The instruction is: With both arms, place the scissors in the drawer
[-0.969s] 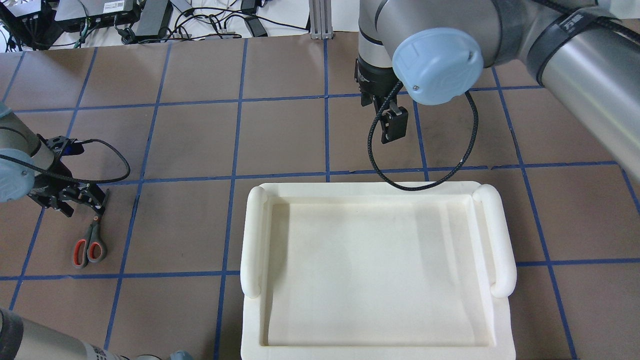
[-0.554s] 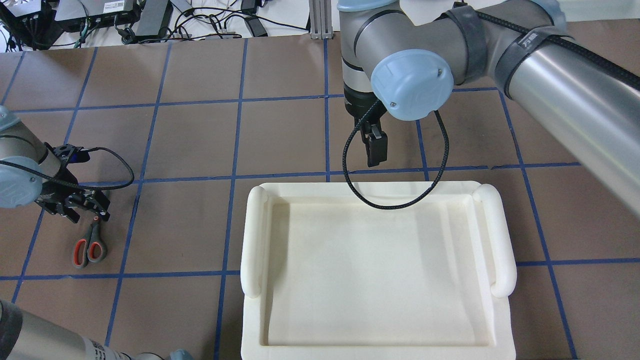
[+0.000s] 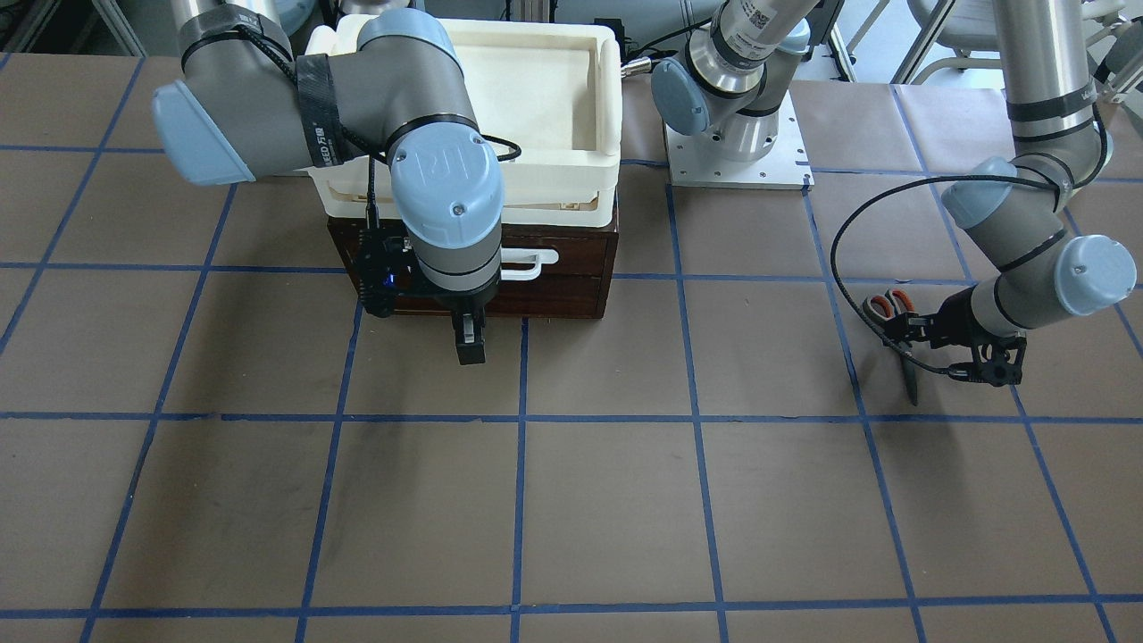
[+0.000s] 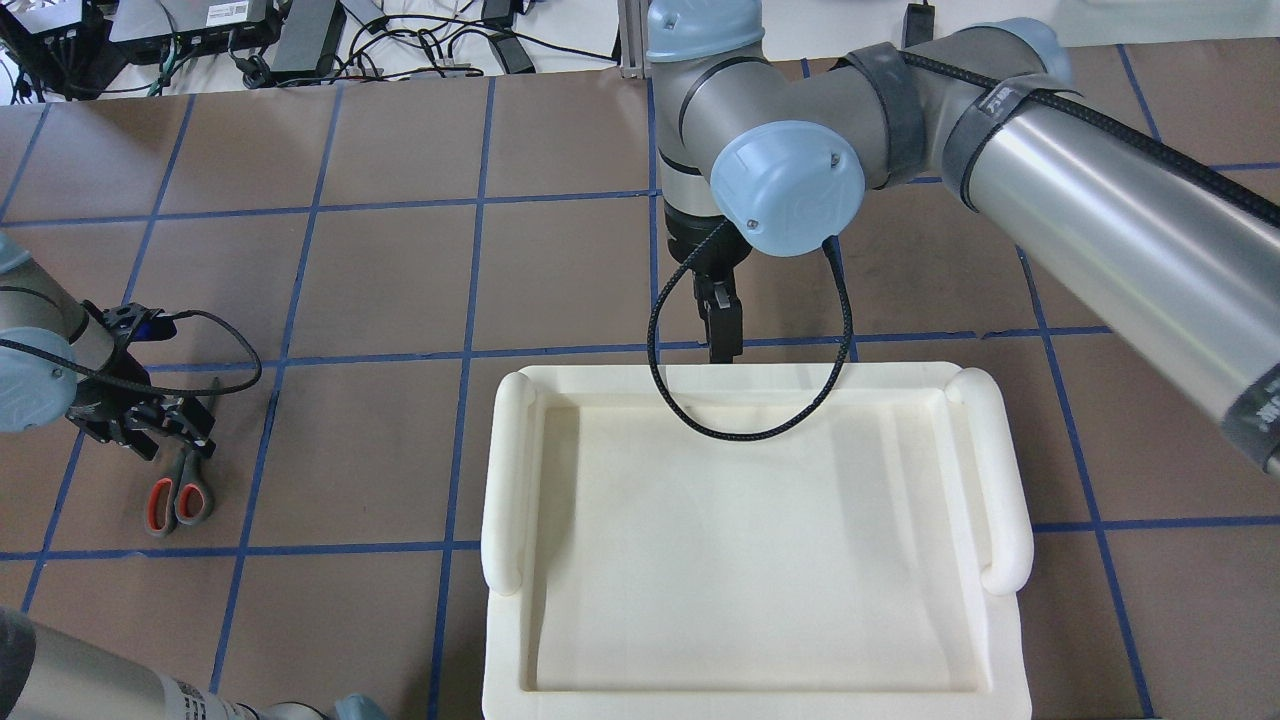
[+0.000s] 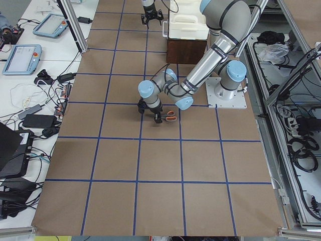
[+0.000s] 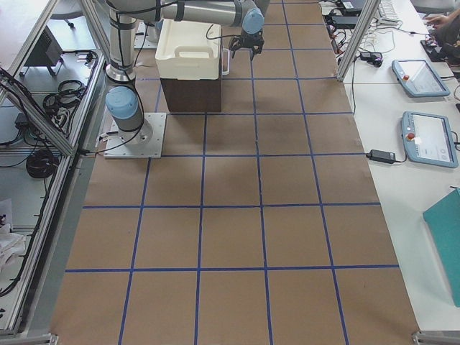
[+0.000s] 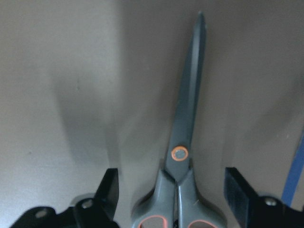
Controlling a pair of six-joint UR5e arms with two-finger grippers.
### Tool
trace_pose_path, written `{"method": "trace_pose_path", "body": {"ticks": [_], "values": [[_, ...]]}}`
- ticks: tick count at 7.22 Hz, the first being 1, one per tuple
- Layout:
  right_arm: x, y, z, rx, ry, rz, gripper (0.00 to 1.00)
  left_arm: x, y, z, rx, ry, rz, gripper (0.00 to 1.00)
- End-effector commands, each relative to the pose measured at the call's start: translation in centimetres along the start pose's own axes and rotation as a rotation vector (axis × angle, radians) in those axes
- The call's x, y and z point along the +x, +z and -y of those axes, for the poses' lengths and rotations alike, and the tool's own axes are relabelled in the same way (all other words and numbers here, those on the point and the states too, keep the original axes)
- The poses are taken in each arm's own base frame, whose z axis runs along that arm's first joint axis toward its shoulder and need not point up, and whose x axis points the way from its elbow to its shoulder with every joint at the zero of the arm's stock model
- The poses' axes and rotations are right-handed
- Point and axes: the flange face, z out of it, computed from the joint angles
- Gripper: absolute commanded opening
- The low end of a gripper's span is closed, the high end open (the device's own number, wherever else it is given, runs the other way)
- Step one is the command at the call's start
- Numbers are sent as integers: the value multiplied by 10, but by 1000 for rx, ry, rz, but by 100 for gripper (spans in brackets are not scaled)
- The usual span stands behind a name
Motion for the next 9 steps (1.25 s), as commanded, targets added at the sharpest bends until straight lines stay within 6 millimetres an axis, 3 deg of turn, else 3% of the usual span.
{"method": "trace_pose_path", "body": {"ticks": [1,7,8,9], "values": [[1,9,0,6,10,-47,100,2,2,-2,-3,2,-5,74],[-3,27,-6,20,4,-95,100,5,4,2,-8,-26,-4,73],[-2,28,-8,21,6,-98,100,5,5,2,-8,-27,-4,67],[-2,28,-9,23,4,-97,100,5,4,2,-7,-23,-3,49]]}}
